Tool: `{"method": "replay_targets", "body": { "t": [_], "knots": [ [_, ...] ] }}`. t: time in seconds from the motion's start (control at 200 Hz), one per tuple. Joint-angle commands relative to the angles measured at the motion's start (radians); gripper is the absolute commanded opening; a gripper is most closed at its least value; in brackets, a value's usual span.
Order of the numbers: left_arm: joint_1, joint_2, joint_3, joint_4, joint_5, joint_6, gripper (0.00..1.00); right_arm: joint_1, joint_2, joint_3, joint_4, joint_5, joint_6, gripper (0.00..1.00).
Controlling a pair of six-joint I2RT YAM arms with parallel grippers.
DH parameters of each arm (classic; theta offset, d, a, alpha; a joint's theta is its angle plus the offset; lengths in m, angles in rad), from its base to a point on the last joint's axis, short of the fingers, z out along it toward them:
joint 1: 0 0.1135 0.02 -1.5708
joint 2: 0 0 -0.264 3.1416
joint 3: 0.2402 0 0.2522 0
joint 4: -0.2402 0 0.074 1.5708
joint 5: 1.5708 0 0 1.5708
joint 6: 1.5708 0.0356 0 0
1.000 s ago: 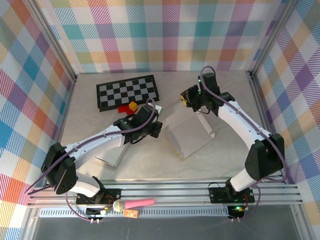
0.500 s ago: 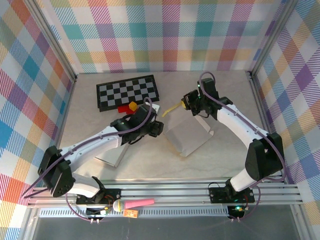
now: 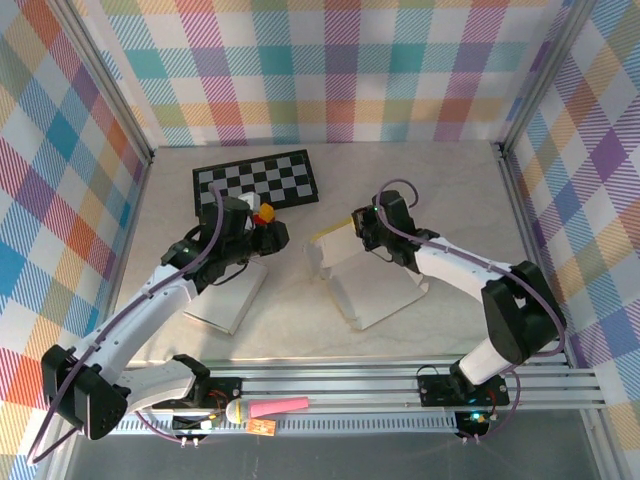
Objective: Fold the paper box
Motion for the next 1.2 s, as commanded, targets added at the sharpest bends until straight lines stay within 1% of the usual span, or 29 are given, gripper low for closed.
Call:
{"method": "replay_targets", "body": {
  "t": [0.0,0.085,0.18,0.275,0.365,0.55,0.66,0.795,0.88,1.02,1.195],
  "knots": [
    [0.017,0.031,-0.02,-0.003,0.119,-0.067,0.5,-0.005,0.043,-0.062,0.192,0.021,0.031,0.0],
    [0.017,0.064,-0.024,0.026,0.142,-0.077,0.48,-0.006,0.045,-0.094,0.249,-0.013,0.013,0.0],
    [0.014,0.109,0.006,0.058,0.156,-0.112,0.47,-0.006,0.03,-0.122,0.266,-0.03,-0.009,0.0],
    [-0.003,0.159,0.065,0.055,0.13,-0.164,0.47,-0.006,0.015,-0.151,0.292,-0.019,-0.009,0.0],
    [-0.022,0.212,0.099,0.045,0.115,-0.249,0.48,-0.007,0.013,-0.167,0.338,-0.018,-0.006,0.0],
    [-0.078,0.304,0.175,0.08,0.059,-0.357,0.46,-0.007,0.0,-0.14,0.3,-0.038,-0.008,0.0],
    [-0.113,0.382,0.256,0.019,0.026,-0.367,0.49,-0.007,-0.009,-0.134,0.283,-0.038,-0.002,0.0],
    [-0.133,0.44,0.284,0.044,0.023,-0.391,0.49,-0.008,-0.021,-0.123,0.256,-0.041,0.001,0.0],
    [-0.143,0.469,0.308,0.021,0.017,-0.396,0.49,-0.007,-0.022,-0.123,0.256,-0.037,0.005,0.0],
    [-0.146,0.48,0.297,0.011,0.004,-0.419,0.5,-0.007,-0.026,-0.115,0.25,-0.037,0.005,0.0],
    [-0.148,0.512,0.292,0.055,0.047,-0.444,0.48,-0.007,-0.022,-0.109,0.253,-0.037,0.012,0.0]
  ]
}}
